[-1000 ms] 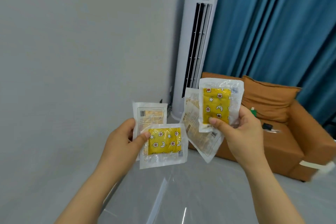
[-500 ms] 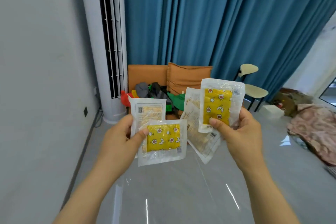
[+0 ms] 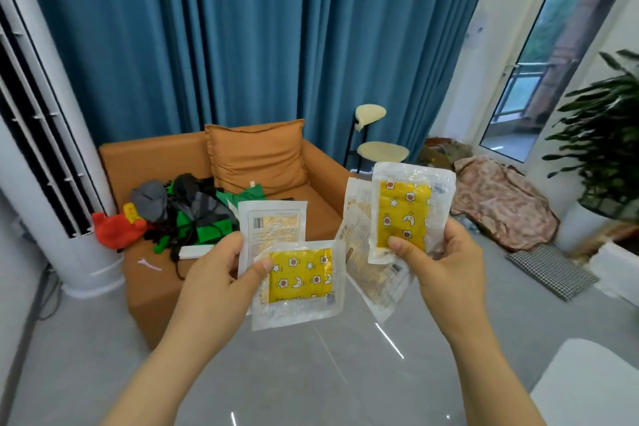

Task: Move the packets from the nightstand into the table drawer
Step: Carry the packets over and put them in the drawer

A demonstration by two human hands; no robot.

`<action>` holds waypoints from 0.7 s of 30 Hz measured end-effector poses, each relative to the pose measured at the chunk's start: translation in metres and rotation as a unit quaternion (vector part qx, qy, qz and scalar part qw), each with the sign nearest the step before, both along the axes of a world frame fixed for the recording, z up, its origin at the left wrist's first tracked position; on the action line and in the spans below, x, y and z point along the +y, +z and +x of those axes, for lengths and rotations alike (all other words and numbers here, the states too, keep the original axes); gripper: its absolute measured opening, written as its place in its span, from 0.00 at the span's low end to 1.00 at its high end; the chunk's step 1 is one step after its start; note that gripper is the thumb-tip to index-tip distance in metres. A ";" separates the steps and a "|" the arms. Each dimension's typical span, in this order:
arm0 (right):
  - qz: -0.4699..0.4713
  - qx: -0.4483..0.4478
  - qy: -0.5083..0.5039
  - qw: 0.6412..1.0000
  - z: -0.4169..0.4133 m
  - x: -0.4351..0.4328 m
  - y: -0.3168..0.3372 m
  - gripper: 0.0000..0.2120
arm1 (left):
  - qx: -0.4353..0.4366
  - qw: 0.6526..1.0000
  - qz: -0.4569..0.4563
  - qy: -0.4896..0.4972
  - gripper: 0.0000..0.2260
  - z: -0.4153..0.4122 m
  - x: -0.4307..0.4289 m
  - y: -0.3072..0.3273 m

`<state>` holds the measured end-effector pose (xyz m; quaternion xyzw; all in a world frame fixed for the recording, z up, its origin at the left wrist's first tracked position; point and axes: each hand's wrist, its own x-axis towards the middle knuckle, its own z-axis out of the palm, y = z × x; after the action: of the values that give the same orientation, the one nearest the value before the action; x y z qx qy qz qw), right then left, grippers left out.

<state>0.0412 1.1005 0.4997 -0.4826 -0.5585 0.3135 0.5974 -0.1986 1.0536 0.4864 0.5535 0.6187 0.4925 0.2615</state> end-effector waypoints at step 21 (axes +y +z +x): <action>-0.040 -0.010 -0.239 0.970 0.130 0.232 -0.021 0.17 | 0.021 0.974 -0.010 -0.225 0.07 0.127 0.348 -0.012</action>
<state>0.1709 1.3322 0.4782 -0.6288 -0.4195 0.1790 0.6297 -0.0718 1.4013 0.4742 0.6858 0.4884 0.4037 0.3580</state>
